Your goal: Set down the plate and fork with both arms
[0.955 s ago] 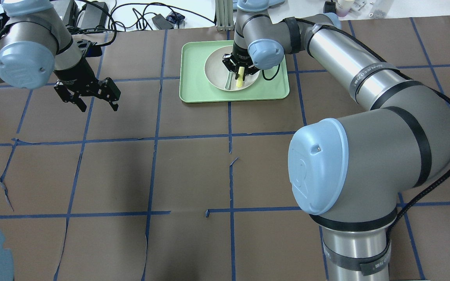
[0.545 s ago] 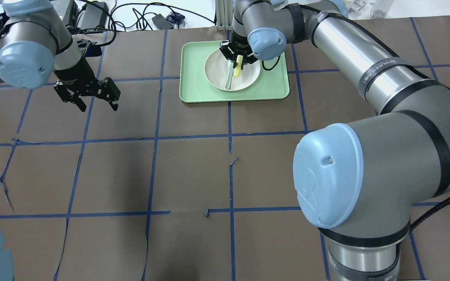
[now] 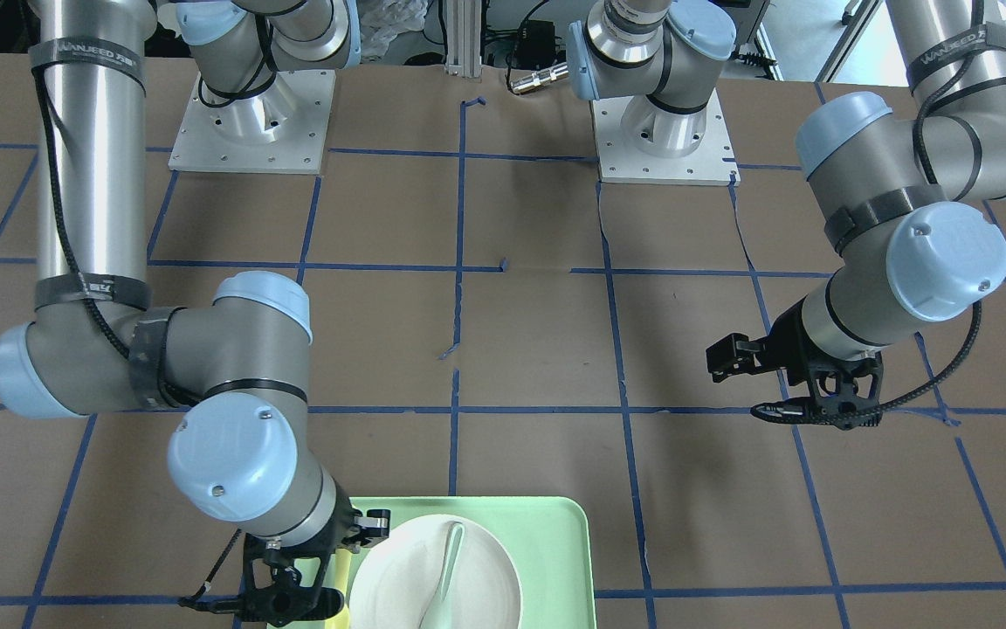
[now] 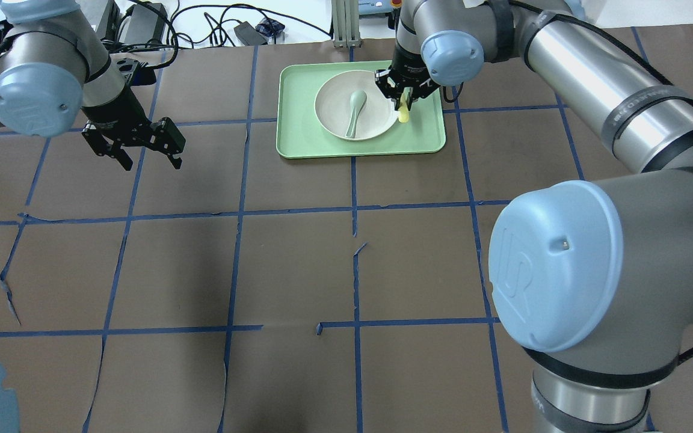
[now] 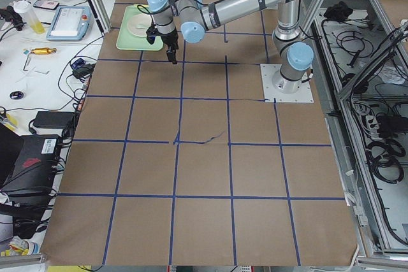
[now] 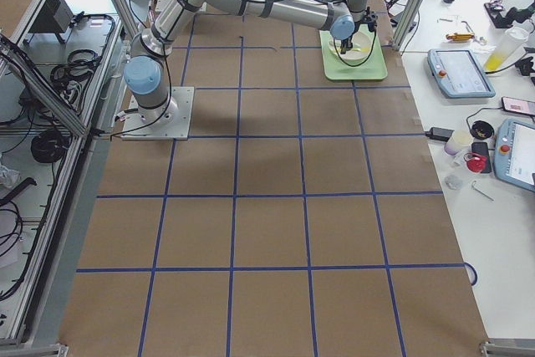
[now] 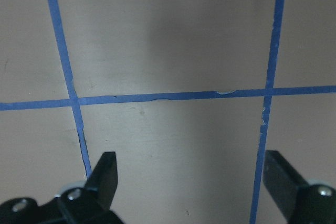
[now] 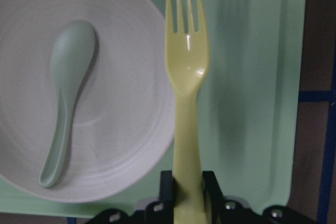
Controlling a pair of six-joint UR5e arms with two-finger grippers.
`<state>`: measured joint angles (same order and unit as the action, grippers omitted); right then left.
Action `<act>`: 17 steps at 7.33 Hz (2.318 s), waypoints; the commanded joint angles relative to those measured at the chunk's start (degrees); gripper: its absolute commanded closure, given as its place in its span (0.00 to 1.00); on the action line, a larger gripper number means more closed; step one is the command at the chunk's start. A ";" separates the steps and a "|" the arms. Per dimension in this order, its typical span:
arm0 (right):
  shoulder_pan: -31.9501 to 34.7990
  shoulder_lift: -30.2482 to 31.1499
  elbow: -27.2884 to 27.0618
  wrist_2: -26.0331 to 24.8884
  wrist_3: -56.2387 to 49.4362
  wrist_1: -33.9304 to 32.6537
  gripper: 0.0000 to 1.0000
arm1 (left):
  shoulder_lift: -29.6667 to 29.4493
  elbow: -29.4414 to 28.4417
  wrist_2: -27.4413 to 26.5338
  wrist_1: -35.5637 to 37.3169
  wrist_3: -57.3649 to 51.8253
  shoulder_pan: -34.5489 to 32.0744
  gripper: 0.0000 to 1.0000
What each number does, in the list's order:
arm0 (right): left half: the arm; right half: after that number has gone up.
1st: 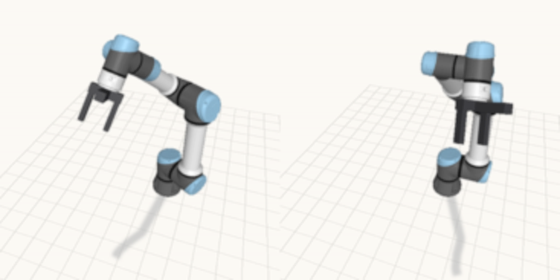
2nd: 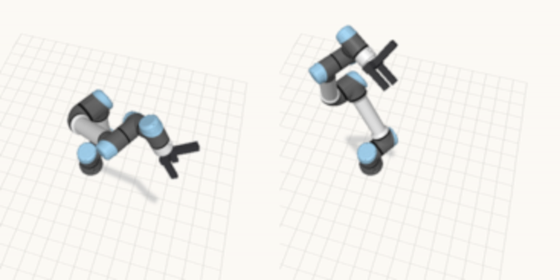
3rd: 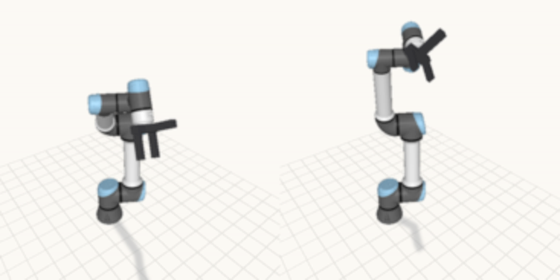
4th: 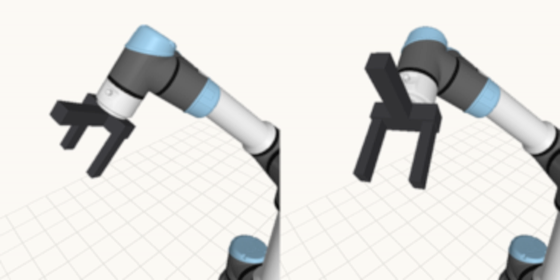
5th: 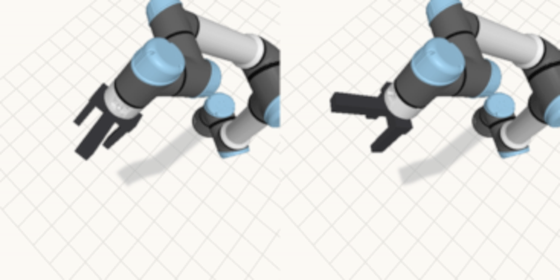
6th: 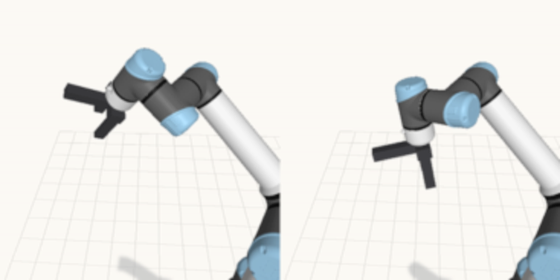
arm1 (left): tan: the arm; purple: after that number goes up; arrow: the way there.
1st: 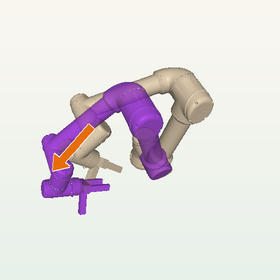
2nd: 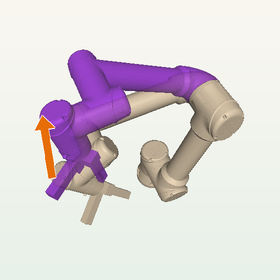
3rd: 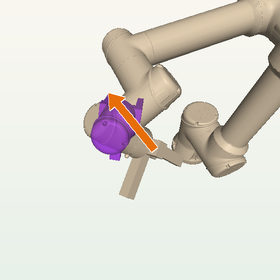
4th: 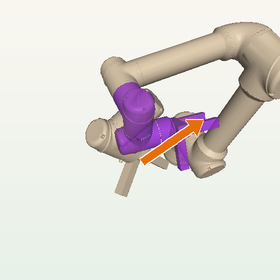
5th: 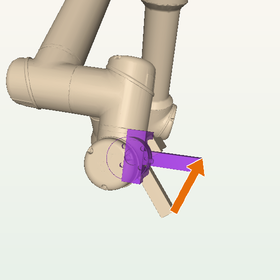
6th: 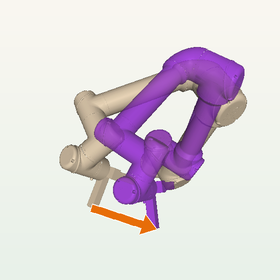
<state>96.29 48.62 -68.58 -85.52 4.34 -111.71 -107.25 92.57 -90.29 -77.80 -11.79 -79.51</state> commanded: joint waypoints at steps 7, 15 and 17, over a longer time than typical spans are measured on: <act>-2.16 -5.90 0.80 0.62 -5.30 -7.91 0.90 | 1.26 1.83 0.21 0.10 0.02 -0.04 0.00; -2.51 17.51 -5.04 -6.49 -6.45 18.37 0.00 | 8.89 0.95 -7.50 -2.61 0.45 0.23 0.00; -3.30 25.16 -8.31 -11.57 -6.63 24.85 0.00 | 10.92 1.38 -7.36 -2.71 0.89 0.05 0.00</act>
<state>93.38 68.28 -74.87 -93.53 -2.11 -90.70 -97.59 93.54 -97.28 -80.29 -11.28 -79.33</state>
